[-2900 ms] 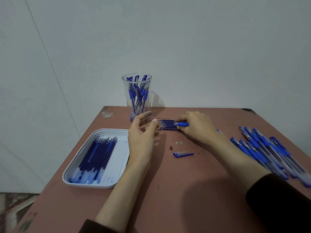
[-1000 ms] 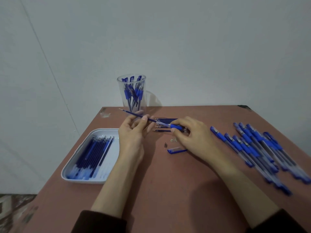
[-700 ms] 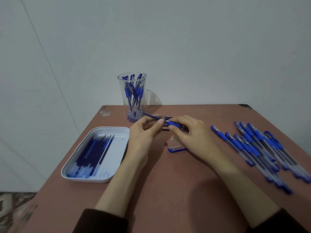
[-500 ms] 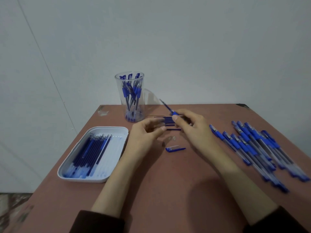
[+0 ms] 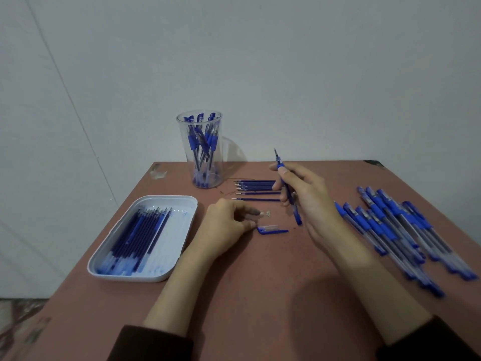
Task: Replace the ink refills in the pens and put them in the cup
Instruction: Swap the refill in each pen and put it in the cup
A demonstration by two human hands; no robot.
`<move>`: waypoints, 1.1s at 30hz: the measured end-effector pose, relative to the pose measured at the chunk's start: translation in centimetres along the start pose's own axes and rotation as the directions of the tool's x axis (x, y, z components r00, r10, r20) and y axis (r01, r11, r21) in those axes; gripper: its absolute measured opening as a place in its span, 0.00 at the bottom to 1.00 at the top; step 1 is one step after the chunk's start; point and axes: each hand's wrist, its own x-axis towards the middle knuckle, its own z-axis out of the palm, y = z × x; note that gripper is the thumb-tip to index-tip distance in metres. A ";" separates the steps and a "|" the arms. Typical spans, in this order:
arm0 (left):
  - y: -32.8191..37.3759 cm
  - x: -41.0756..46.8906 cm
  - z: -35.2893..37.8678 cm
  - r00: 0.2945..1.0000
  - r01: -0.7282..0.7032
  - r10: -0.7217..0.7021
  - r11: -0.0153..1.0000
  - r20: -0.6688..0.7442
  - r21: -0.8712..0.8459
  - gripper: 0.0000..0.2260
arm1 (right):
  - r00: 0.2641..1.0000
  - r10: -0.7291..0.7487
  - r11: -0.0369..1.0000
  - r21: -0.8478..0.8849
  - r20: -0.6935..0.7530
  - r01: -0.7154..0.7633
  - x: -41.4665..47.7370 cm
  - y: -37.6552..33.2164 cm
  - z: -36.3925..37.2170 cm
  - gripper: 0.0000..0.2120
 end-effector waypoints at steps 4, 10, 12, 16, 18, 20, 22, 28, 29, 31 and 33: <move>0.3 0.2 0.2 0.989 -0.003 -0.042 0.955 -0.144 -0.298 0.09 | 0.999 -0.037 0.994 -0.105 0.017 0.039 0.0 0.3 -0.1 0.08; 0.5 0.5 -0.3 0.965 -0.004 -0.231 0.466 -0.126 -0.885 0.09 | 0.973 -0.218 0.793 -0.567 0.077 0.222 -0.3 1.2 -0.4 0.05; 0.5 0.5 -0.5 0.962 -0.013 -0.248 0.388 -0.118 -0.922 0.09 | 0.964 -0.246 0.738 -0.625 0.099 0.253 -0.5 1.2 -0.2 0.05; 0.4 0.6 -0.5 0.962 -0.025 -0.246 0.343 -0.116 -0.939 0.09 | 0.958 -0.250 0.676 -0.683 0.141 0.277 -0.7 1.1 0.0 0.05; 0.3 0.7 -0.4 0.965 -0.023 -0.238 0.352 -0.113 -0.936 0.09 | 0.957 -0.250 0.666 -0.691 0.148 0.281 -0.8 1.1 0.0 0.06; 0.4 0.7 -0.4 0.968 -0.023 -0.226 0.365 -0.113 -0.931 0.09 | 0.957 -0.244 0.652 -0.704 0.155 0.280 -0.8 1.1 0.0 0.06; 0.4 0.6 -0.3 0.971 -0.021 -0.210 0.382 -0.110 -0.924 0.09 | 0.954 -0.249 0.633 -0.716 0.170 0.293 -0.8 1.2 0.1 0.07; 0.6 0.2 0.1 0.975 -0.067 -0.136 0.569 -0.173 -0.820 0.12 | 0.937 -0.284 0.593 -0.730 0.205 0.340 -1.1 1.2 0.3 0.06; 0.6 0.2 0.1 0.975 -0.079 -0.124 0.577 -0.183 -0.813 0.14 | 0.944 -0.268 0.629 -0.707 0.192 0.323 -1.1 1.2 0.3 0.06; 0.9 0.2 0.0 0.977 -0.101 -0.101 0.550 -0.186 -0.829 0.16 | 0.964 -0.209 0.749 -0.607 0.165 0.266 -1.1 1.1 0.6 0.06; 1.2 0.2 -0.1 0.981 -0.113 -0.085 0.471 -0.173 -0.875 0.18 | 0.973 -0.167 0.826 -0.517 0.158 0.226 -1.1 1.1 0.8 0.06</move>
